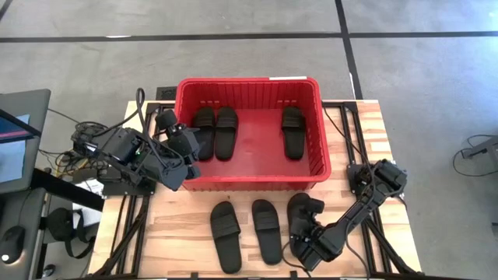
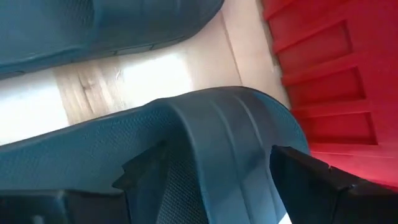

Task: Pick and place slides into bin
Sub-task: Put the black slides into the red bin

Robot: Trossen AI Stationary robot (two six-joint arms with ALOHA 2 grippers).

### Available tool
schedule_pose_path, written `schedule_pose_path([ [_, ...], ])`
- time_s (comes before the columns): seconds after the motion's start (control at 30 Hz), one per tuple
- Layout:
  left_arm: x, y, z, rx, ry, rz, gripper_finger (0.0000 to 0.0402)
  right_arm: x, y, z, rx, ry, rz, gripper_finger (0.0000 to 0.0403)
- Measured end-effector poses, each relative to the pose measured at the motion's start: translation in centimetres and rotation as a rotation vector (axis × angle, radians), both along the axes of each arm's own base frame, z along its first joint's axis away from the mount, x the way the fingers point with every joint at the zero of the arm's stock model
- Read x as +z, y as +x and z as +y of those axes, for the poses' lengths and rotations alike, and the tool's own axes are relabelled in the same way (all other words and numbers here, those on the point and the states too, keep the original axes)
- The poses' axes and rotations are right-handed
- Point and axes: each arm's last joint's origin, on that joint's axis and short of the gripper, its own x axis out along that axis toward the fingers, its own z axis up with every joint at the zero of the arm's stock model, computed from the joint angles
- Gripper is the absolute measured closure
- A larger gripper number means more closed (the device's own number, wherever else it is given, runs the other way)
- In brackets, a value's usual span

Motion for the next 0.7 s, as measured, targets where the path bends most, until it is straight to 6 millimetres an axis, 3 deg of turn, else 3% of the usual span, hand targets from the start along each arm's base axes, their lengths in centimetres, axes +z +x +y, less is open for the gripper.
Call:
schedule_pose_path([
  [0.2,0.0,0.0,0.0,0.000,0.000,0.000,0.0225,0.0,0.3,-0.5,-0.006,-0.014,0.015,0.0211],
  [0.47,0.0,0.0,0.0,0.001,0.000,0.000,0.0225,0.2,0.2,-0.5,0.009,-0.020,0.025,0.0376],
  [0.7,0.0,0.0,0.0,0.000,0.001,0.000,0.0225,1.8,0.3,0.6,0.005,0.009,-0.001,0.0394],
])
